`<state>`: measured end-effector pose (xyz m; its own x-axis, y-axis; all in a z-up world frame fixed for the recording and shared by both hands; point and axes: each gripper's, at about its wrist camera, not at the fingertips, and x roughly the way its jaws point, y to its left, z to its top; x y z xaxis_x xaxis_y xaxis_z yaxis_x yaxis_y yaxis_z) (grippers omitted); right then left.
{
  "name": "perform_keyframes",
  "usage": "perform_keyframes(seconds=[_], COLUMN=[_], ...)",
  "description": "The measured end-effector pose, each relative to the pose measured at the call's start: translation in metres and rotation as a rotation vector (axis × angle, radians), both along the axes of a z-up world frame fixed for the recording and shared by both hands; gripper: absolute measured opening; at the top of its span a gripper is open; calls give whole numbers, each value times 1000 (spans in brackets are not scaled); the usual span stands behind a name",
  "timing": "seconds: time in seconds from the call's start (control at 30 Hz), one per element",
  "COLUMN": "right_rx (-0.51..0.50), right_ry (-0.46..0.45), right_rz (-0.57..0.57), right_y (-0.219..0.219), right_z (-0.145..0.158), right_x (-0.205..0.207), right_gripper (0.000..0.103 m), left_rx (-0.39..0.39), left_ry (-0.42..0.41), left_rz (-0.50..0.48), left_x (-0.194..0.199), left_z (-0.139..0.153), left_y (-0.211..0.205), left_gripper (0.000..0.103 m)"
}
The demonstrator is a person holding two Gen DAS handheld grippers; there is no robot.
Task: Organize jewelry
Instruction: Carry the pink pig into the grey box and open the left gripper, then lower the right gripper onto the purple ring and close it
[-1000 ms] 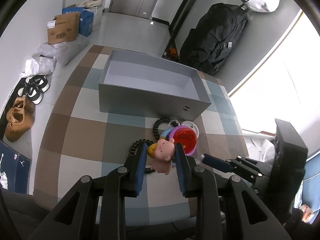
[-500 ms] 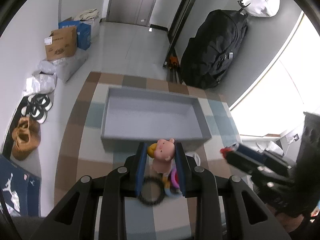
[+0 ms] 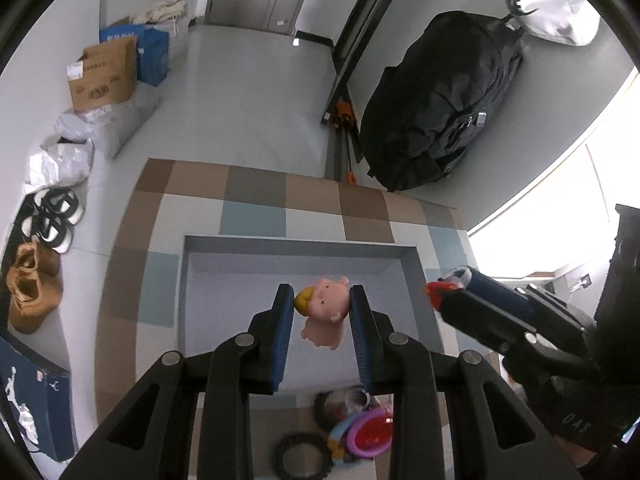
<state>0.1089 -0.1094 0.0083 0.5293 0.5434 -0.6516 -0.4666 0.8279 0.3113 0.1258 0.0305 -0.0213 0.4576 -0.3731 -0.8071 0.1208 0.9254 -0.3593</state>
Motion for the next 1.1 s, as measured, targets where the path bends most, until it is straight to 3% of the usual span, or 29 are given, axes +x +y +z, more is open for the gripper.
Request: perform_keyframes(seconds=[0.3, 0.53, 0.63, 0.67, 0.7, 0.77, 0.83, 0.93, 1.1], right_rx=[12, 28, 37, 41, 44, 56, 59, 90, 96], right_ry=[56, 98, 98, 95, 86, 55, 40, 13, -30], right_rz=[1, -3, -11, -9, -9, -25, -49, -86, -112], right_y=[-2, -2, -6, -7, -8, -14, -21, -35, -45], right_z=[-25, -37, -37, -36, -34, -29, -25, -18, -10], right_x=[23, 35, 37, 37, 36, 32, 28, 18, 3], right_gripper=[28, 30, 30, 32, 45, 61, 76, 87, 102], left_rx=[-68, -97, -148, -165, -188, -235, -260, -254, -137], left_ry=[64, 57, 47, 52, 62, 59, 56, 26, -51], left_rz=[-22, -38, -50, -46, -43, -34, -22, -13, -1], left_x=[19, 25, 28, 29, 30, 30, 29, 26, 11], left_z=[-22, -26, -25, -25, -25, -24, -21, -13, 0], left_y=[3, 4, 5, 6, 7, 10, 13, 18, 19], left_gripper=[22, 22, 24, 25, 31, 41, 61, 63, 65])
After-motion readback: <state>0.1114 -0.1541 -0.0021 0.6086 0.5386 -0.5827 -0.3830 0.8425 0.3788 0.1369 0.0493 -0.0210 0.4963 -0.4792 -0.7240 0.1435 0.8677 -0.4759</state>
